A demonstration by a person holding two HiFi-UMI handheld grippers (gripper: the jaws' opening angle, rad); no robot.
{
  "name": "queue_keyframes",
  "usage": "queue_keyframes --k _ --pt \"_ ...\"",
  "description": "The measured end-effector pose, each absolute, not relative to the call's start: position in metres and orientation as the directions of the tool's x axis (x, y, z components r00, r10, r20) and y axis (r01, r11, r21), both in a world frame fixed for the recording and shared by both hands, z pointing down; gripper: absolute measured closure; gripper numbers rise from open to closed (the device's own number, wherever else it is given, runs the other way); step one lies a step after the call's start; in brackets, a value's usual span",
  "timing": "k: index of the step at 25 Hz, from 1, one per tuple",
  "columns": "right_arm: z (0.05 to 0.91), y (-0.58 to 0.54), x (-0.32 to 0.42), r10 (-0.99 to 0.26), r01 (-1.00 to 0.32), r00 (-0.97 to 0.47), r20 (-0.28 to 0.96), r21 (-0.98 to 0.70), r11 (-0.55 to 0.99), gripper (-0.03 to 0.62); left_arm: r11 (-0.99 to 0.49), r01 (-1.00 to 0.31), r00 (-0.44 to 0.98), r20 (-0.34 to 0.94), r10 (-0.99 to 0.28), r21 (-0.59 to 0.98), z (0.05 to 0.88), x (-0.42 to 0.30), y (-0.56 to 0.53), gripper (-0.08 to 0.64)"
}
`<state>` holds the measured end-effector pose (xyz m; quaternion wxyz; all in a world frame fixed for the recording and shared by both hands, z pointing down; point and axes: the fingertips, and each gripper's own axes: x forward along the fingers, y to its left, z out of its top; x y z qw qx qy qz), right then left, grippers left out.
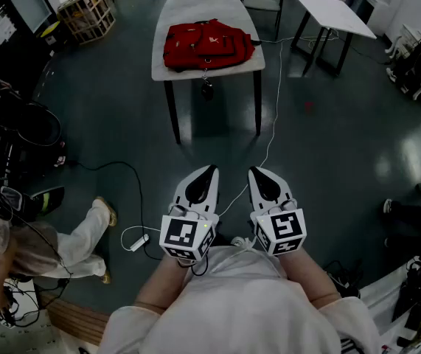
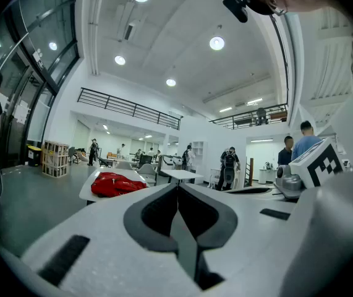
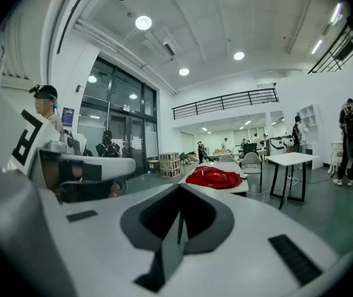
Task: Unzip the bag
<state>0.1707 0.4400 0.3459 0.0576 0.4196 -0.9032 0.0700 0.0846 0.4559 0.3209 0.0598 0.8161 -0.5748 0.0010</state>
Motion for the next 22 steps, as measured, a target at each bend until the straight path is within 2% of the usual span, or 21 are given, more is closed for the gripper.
queue_keyframes --k 11,22 --pt "0.355 0.443 0.179 -0.735 -0.755 -0.654 0.178 -0.089 0.650 0.566 -0.331 -0.938 0.340 0.085 -0.937 0.106 0.330 0.096 0.458 0.538" --pt "0.380 0.413 0.192 -0.745 -0.778 -0.628 0.222 -0.181 0.602 0.565 -0.327 -0.939 0.339 0.131 -0.932 0.106 0.350 0.103 0.434 0.538"
